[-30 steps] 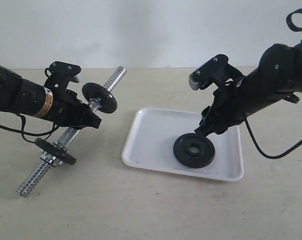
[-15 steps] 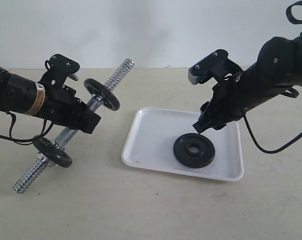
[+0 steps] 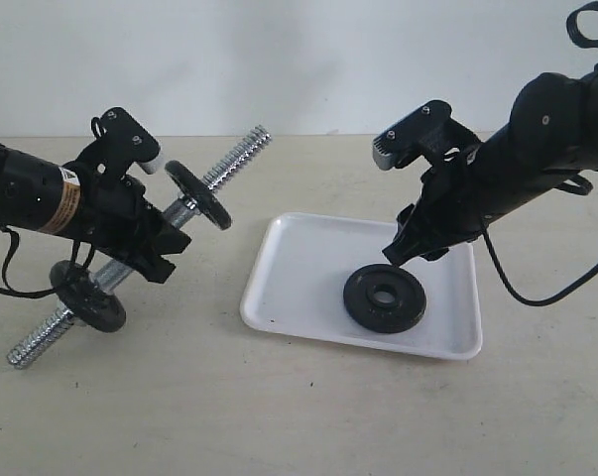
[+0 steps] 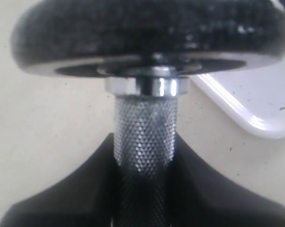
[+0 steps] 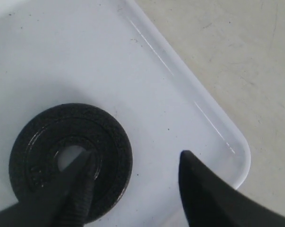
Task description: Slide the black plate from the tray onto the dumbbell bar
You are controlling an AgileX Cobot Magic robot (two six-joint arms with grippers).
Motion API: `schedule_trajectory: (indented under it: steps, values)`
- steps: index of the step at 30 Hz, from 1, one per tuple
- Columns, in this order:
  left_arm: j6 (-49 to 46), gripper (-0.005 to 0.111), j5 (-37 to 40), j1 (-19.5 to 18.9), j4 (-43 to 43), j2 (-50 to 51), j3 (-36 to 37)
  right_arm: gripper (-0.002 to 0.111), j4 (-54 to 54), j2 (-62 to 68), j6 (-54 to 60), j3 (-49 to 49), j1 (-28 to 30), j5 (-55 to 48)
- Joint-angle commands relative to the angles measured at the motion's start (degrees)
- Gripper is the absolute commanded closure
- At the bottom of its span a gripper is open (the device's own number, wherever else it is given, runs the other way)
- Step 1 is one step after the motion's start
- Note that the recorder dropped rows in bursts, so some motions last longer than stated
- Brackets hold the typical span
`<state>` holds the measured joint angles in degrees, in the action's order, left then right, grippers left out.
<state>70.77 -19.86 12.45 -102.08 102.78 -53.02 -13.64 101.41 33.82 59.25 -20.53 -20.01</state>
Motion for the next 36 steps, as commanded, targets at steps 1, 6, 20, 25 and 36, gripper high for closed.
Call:
schedule_trajectory:
  steps: [1, 6, 20, 25, 36]
  values:
    - [-1.93, 0.102, -0.47, 0.10, 2.13, -3.65, -0.69, 0.037, 0.18, -0.13, -0.32, 0.22, -0.02, 0.91]
    - [-1.52, 0.102, -0.47, 0.10, 2.13, -4.30, 0.29, 0.019, -2.80, -0.13, -1.07, 0.22, -0.02, 3.04]
    - [0.56, 0.102, -1.09, 0.10, 2.13, -7.83, 0.91, 0.019, -8.14, 5.57, -17.02, 9.62, -0.02, -24.88]
    - [0.56, 0.102, -1.09, 0.10, 2.13, -8.18, 0.91, 0.019, -5.24, 10.54, -16.06, 10.20, -0.02, -28.04]
    - [0.56, 0.102, -1.19, 0.10, 2.13, -8.10, 0.91, 0.019, -5.15, 10.55, -14.52, 10.20, -0.02, -26.15]
